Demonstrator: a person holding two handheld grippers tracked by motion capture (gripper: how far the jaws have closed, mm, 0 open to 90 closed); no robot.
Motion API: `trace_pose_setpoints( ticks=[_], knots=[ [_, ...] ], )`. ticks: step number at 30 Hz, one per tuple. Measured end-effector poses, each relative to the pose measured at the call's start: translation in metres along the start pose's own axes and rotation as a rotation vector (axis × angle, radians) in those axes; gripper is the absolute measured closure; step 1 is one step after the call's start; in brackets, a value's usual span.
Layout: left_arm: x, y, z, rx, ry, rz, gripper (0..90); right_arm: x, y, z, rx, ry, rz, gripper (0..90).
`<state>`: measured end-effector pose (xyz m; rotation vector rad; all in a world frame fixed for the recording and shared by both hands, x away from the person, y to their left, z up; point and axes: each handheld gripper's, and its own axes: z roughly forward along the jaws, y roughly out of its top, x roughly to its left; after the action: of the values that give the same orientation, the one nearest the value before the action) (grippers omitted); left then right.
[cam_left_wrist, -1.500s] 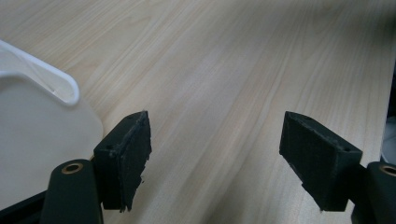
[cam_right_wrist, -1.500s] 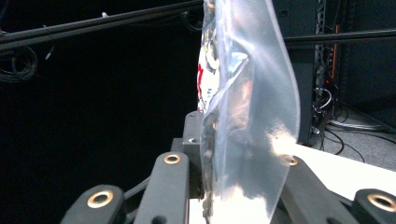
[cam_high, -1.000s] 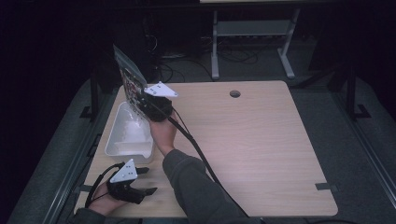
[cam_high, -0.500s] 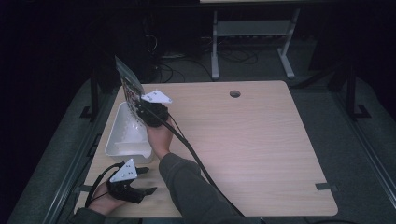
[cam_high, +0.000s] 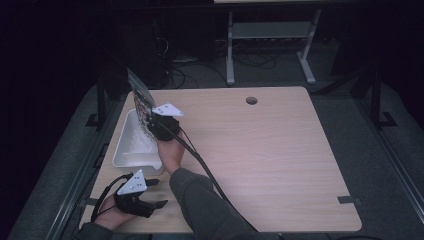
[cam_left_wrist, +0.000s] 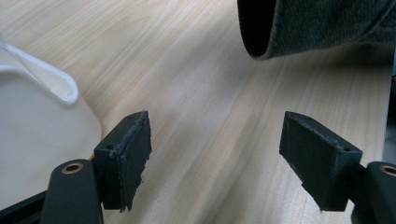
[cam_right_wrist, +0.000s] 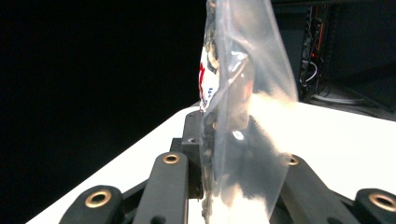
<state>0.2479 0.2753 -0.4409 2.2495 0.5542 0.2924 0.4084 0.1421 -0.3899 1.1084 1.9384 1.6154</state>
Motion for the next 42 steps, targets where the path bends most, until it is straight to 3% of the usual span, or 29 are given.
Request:
trace_pose_setpoints(
  ticks=[7, 20, 28, 42],
  knots=[
    [0.000, 0.000, 0.000, 0.000, -0.001, -0.001, 24.4, -0.001, 0.000, -0.003, 0.025, 0.015, -0.039, 71.9],
    [0.001, 0.000, 0.000, 0.001, -0.001, -0.001, 24.6, 0.003, -0.004, -0.006, 0.058, -0.051, -0.077, 74.3],
    [0.000, 0.000, 0.000, 0.005, 0.000, 0.004, 24.6, 0.004, -0.008, -0.006, 0.068, -0.069, -0.063, 74.2],
    [0.000, 0.000, 0.000, 0.004, 0.004, 0.010, 24.6, -0.001, -0.010, -0.005, 0.093, -0.054, -0.054, 70.9]
  ],
)
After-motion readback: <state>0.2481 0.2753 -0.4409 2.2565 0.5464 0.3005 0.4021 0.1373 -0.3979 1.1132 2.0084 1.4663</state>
